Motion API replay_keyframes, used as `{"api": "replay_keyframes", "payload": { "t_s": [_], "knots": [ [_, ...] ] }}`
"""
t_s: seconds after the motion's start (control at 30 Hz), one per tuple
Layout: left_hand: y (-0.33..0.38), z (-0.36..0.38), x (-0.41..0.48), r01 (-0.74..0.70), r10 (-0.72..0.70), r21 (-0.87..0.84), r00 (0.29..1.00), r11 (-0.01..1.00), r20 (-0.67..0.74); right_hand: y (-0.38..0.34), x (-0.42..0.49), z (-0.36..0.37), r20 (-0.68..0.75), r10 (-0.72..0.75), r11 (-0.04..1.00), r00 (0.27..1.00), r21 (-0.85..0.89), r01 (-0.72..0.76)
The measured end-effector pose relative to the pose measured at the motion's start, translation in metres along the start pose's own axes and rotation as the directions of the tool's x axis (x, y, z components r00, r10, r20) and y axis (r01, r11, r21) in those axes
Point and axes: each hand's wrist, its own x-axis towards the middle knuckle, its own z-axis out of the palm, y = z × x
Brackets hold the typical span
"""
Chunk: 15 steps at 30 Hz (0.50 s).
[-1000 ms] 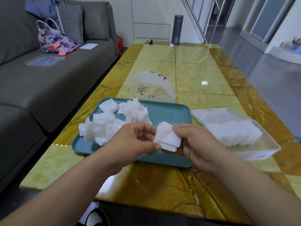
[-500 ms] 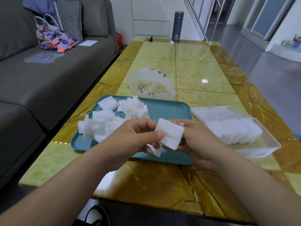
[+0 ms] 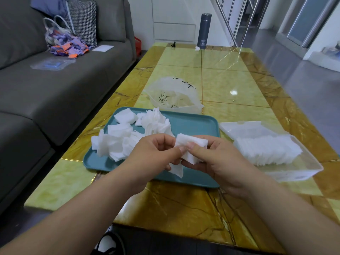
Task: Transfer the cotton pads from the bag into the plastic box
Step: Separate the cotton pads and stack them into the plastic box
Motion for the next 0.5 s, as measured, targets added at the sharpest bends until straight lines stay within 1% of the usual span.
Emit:
{"api": "replay_keyframes", "payload": {
  "t_s": [0.07,0.13,0.2,0.23,0.27,0.33,0.37,0.5],
  "knots": [
    [0.002,0.001,0.000,-0.003,0.003,0.002,1.000,1.000,0.017,0.004,0.002,-0.001,-0.071,-0.006,1.000,0.997,-0.015,0.005],
    [0.003,-0.002,0.001,-0.002,0.002,0.023,1.000,1.000,-0.016,0.005,0.004,-0.001,-0.115,0.010,1.000,0.993,0.012,-0.008],
    [0.001,-0.008,0.006,0.005,0.012,0.182,0.996,0.983,-0.093,0.005,0.006,-0.001,-0.132,0.036,0.998,0.991,0.058,-0.029],
    [0.000,-0.010,0.007,0.023,0.000,0.262,0.996,0.965,-0.086,0.005,0.006,-0.001,-0.133,0.047,0.997,0.990,0.070,-0.038],
    [-0.003,-0.011,0.007,0.042,-0.030,0.297,0.999,0.954,-0.044,0.006,0.006,-0.002,-0.129,0.055,0.996,0.990,0.075,-0.045],
    [-0.007,-0.010,0.006,0.065,-0.086,0.284,0.995,0.957,0.060,0.006,0.006,-0.001,-0.121,0.065,0.995,0.991,0.083,-0.055],
    [-0.009,-0.009,0.006,0.063,-0.089,0.283,0.993,0.957,0.081,0.006,0.006,-0.001,-0.118,0.068,0.994,0.991,0.089,-0.057],
    [-0.010,-0.005,0.009,0.068,-0.089,0.307,0.994,0.949,0.056,0.006,0.007,-0.004,-0.143,0.074,0.995,0.987,0.079,-0.063]
  ]
}}
